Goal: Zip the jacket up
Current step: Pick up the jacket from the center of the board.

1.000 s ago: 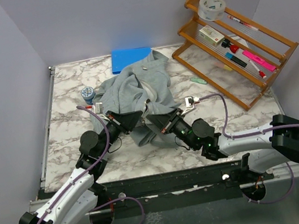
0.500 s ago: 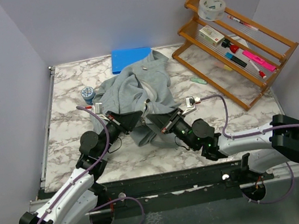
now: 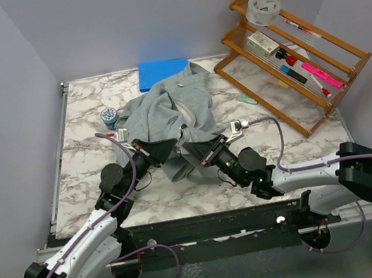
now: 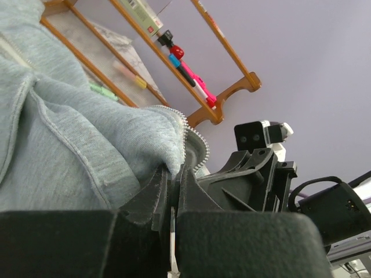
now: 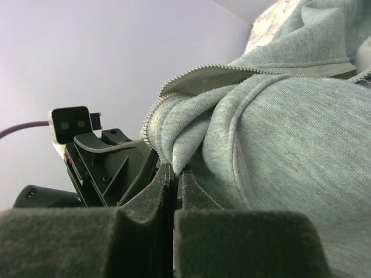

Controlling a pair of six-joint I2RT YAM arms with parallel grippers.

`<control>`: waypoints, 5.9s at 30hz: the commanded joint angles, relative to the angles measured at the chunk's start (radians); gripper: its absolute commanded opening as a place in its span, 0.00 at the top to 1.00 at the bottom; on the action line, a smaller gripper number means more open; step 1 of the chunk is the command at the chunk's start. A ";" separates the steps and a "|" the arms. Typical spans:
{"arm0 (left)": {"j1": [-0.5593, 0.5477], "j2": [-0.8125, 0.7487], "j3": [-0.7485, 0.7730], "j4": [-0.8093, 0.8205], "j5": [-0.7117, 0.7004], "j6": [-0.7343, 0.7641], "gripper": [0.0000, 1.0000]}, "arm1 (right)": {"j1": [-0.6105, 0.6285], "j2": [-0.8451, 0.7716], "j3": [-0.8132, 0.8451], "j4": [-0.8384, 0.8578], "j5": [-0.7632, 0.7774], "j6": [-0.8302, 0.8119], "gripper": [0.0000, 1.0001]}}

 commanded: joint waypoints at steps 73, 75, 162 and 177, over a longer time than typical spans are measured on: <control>0.003 -0.009 -0.073 -0.322 -0.364 0.117 1.00 | 0.003 0.359 0.439 -1.406 -0.366 -0.338 0.33; 0.004 -0.009 -0.075 -0.323 -0.364 0.116 1.00 | 0.004 0.370 0.424 -1.408 -0.364 -0.339 0.34; 0.006 -0.005 0.065 -0.009 -0.146 0.101 1.00 | -0.092 -0.087 0.280 -0.448 -0.316 -0.948 1.00; 0.006 -0.001 0.057 -0.002 -0.131 0.073 1.00 | -0.092 -0.065 0.292 -0.398 -0.317 -0.909 1.00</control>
